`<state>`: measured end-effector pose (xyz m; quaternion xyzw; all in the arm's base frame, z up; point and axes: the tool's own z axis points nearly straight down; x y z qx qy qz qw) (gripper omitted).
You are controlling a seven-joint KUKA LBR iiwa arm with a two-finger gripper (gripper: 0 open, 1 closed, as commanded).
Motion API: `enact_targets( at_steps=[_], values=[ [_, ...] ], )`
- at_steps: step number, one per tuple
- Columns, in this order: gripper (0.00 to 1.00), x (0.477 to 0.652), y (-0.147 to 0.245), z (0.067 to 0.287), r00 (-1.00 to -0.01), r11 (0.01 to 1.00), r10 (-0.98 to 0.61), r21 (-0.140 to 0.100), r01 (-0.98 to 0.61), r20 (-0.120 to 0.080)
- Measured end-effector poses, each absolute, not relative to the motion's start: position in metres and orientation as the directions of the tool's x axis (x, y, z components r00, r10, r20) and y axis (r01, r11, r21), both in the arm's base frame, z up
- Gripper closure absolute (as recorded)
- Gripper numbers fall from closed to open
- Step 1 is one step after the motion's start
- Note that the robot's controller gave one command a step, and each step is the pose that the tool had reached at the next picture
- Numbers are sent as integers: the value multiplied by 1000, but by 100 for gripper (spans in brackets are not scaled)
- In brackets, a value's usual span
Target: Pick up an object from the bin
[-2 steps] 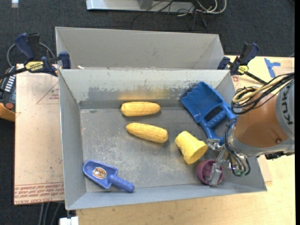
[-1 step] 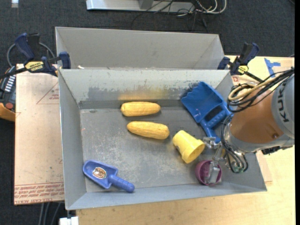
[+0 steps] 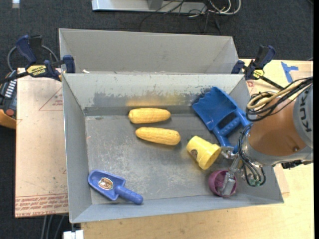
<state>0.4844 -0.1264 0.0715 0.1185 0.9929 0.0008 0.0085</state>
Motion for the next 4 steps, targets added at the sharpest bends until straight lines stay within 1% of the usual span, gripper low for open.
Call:
enact_targets(
  at_steps=[1, 2, 3, 4],
  values=[
    [100, 495, -119, 74, -985, 985, 174, 0, 174, -6],
    [100, 495, -119, 74, -985, 985, 173, 0, 173, -7],
    [100, 493, -118, 84, -985, 985, 173, 2, 173, 3],
    [100, 493, -118, 102, -985, 985, 173, 2, 173, -1]
  ],
)
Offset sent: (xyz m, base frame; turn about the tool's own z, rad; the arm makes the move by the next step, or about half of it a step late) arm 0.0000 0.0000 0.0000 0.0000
